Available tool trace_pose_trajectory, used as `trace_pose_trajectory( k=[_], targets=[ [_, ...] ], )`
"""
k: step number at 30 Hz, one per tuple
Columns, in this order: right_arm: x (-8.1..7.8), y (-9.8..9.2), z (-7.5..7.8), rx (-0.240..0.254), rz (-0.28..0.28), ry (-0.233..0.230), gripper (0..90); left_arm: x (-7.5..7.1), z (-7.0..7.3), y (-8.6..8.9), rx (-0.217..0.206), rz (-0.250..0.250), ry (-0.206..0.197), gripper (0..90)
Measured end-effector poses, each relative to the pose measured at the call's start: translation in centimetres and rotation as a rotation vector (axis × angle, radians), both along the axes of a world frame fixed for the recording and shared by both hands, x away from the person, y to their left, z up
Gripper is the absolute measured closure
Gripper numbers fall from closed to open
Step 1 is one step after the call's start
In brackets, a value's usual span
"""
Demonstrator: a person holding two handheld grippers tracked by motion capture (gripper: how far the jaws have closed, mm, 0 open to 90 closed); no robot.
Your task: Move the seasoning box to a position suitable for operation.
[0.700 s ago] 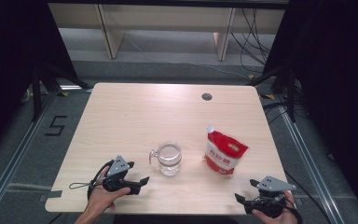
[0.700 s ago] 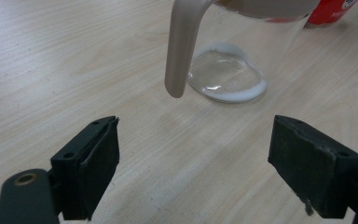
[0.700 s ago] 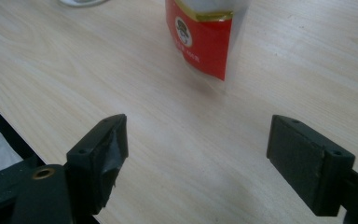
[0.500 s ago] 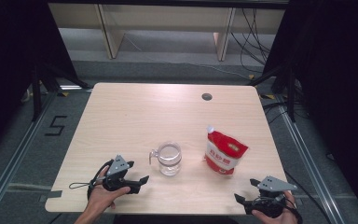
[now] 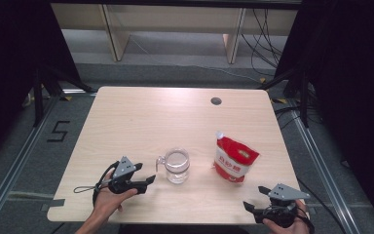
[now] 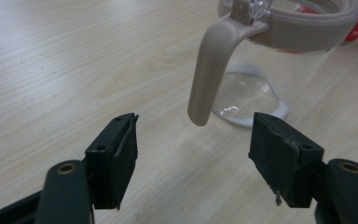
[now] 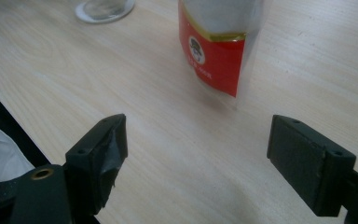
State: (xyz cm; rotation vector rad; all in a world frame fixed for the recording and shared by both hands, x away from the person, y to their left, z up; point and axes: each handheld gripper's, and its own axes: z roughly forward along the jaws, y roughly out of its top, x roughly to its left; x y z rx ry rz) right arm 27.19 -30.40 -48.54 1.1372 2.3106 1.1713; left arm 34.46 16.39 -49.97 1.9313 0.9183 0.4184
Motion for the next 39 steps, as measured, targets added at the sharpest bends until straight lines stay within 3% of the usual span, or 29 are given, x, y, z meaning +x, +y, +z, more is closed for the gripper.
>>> trace_pose_trajectory(
  k=[3,7,13,15,16,17,21,26,27,29,32,33,37,39],
  targets=[
    [-0.1,0.0,0.1,0.015,-0.005,0.007,21.0,0.1,0.0,-0.2,0.007,-0.011,-0.012,33.5],
    [0.1,-0.1,0.0,-0.015,0.004,-0.031,21.4,0.3,0.4,-0.8,0.010,-0.025,-0.038,35.6],
    [0.2,-0.1,0.2,-0.011,0.003,-0.041,22.4,1.2,0.4,-1.6,0.010,-0.028,-0.047,37.6],
    [0.2,-0.1,0.2,-0.013,0.008,-0.040,22.4,1.4,0.4,-1.7,0.019,-0.029,-0.051,37.9],
    [-0.1,0.2,0.1,0.001,-0.012,-0.004,22.4,1.4,0.4,-1.8,0.017,-0.027,-0.047,38.4],
    [-0.1,0.2,0.1,-0.008,-0.014,-0.013,22.4,1.5,0.4,-1.7,0.019,-0.032,-0.053,39.0],
    [0.1,0.1,0.1,-0.019,0.002,-0.042,22.5,1.9,0.5,-1.8,0.038,-0.047,-0.089,44.1],
    [0.2,0.2,0.0,-0.019,0.027,-0.034,23.0,2.3,0.6,-2.3,0.024,-0.065,-0.080,54.2],
    [0.2,0.2,0.0,-0.018,0.027,-0.035,23.0,2.4,0.6,-2.4,0.037,-0.084,-0.093,59.1],
    [0.2,0.3,0.0,-0.012,0.030,-0.029,23.0,2.5,0.7,-2.6,0.059,-0.098,-0.114,60.5],
    [0.2,0.3,0.0,-0.014,0.030,-0.023,23.8,2.5,0.8,-2.8,0.057,-0.107,-0.124,65.2],
    [0.2,0.4,0.0,-0.020,0.036,-0.031,23.9,2.7,0.8,-2.9,0.055,-0.125,-0.132,70.4],
    [0.1,0.3,0.1,-0.029,0.028,-0.031,24.3,2.7,0.8,-2.9,0.082,-0.142,-0.151,73.0],
    [0.2,0.3,0.0,-0.029,0.039,-0.032,24.5,2.6,0.6,-2.8,0.050,-0.134,-0.133,73.3]
  ],
)
